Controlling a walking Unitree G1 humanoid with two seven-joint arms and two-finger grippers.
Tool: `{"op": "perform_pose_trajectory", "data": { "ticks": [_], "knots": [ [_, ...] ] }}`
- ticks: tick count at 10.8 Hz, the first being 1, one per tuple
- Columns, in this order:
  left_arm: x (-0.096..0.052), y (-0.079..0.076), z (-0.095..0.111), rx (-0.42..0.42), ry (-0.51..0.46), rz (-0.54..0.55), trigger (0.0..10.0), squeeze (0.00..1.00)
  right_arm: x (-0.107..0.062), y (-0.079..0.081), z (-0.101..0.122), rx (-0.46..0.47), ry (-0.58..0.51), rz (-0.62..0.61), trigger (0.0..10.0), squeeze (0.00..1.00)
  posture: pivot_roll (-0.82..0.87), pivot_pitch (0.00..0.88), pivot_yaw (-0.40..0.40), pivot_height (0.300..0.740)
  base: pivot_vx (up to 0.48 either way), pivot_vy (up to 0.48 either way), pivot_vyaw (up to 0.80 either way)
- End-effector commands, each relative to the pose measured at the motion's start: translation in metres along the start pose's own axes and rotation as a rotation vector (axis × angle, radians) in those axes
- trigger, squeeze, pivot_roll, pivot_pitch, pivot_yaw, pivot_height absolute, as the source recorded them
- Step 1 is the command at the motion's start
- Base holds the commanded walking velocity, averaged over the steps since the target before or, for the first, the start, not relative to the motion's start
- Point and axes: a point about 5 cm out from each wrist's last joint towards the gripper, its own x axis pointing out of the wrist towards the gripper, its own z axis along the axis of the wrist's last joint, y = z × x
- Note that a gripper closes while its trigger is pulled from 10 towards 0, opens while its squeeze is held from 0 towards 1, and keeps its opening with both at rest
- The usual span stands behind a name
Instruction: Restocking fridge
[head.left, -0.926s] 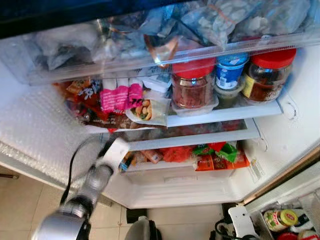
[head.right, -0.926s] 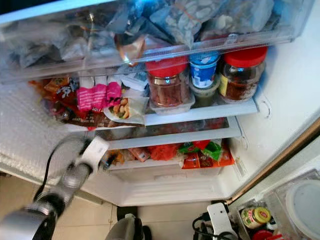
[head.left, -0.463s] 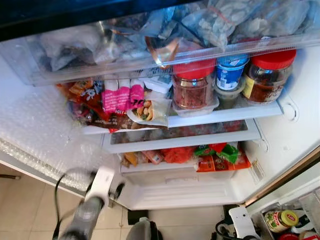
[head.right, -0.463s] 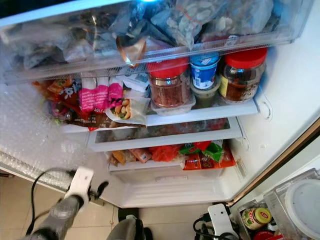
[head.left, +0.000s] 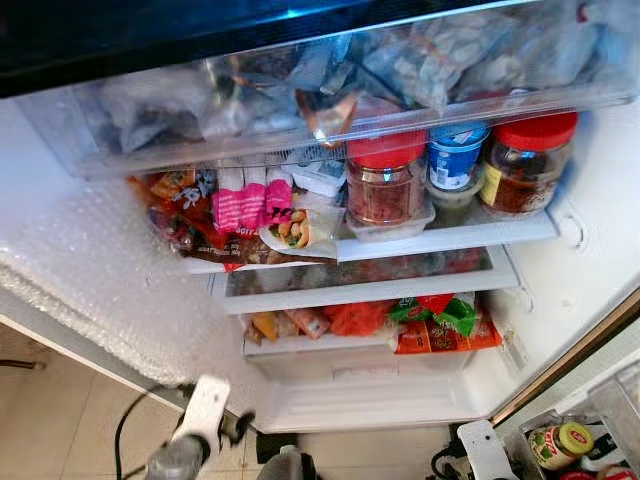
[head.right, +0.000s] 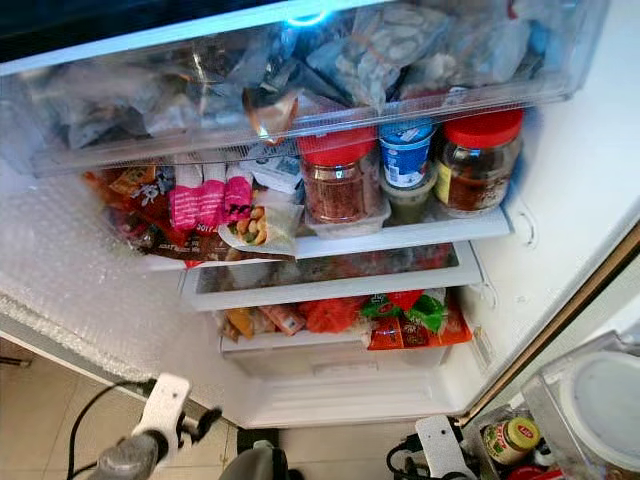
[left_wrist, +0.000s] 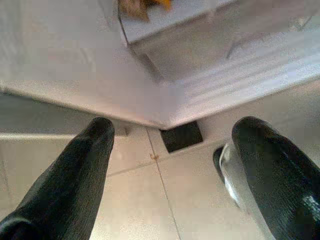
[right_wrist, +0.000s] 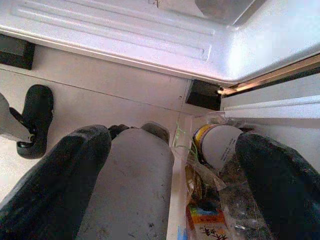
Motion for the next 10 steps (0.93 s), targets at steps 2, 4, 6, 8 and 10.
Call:
{"op": "perform_pose_trajectory", "data": {
  "ticks": [2, 4, 6, 8, 10],
  "knots": [
    [-0.014, -0.002, -0.039, -0.036, 0.151, 0.028, 10.0, 0.0, -0.004, 0.009, -0.028, -0.004, 0.107, 0.028, 10.0, 0.0, -0.04, 0.083, 0.142, 0.66, 0.0, 0.0, 0.0],
    [-0.031, 0.006, -0.071, -0.162, 0.28, 0.136, 10.0, 0.0, -0.004, 0.01, -0.027, 0.002, 0.107, 0.03, 10.0, 0.0, -0.05, 0.089, 0.126, 0.66, 0.0, 0.0, 0.0],
    [-0.04, 0.011, -0.083, -0.201, 0.319, 0.179, 10.0, 0.0, -0.004, 0.007, -0.025, 0.0, 0.101, 0.029, 10.0, 0.0, -0.04, 0.094, 0.11, 0.66, 0.0, 0.161, 0.0],
    [-0.039, 0.011, -0.082, -0.205, 0.311, 0.192, 10.0, 0.0, -0.004, 0.005, -0.024, -0.005, 0.098, 0.029, 10.0, 0.0, -0.03, 0.097, 0.104, 0.66, 0.0, 0.396, 0.0],
    [-0.04, 0.011, -0.084, -0.211, 0.31, 0.201, 10.0, 0.0, -0.004, 0.006, -0.024, -0.026, 0.1, 0.048, 10.0, 0.0, -0.03, 0.098, 0.107, 0.66, 0.0, 0.392, 0.0]
  ]
}}
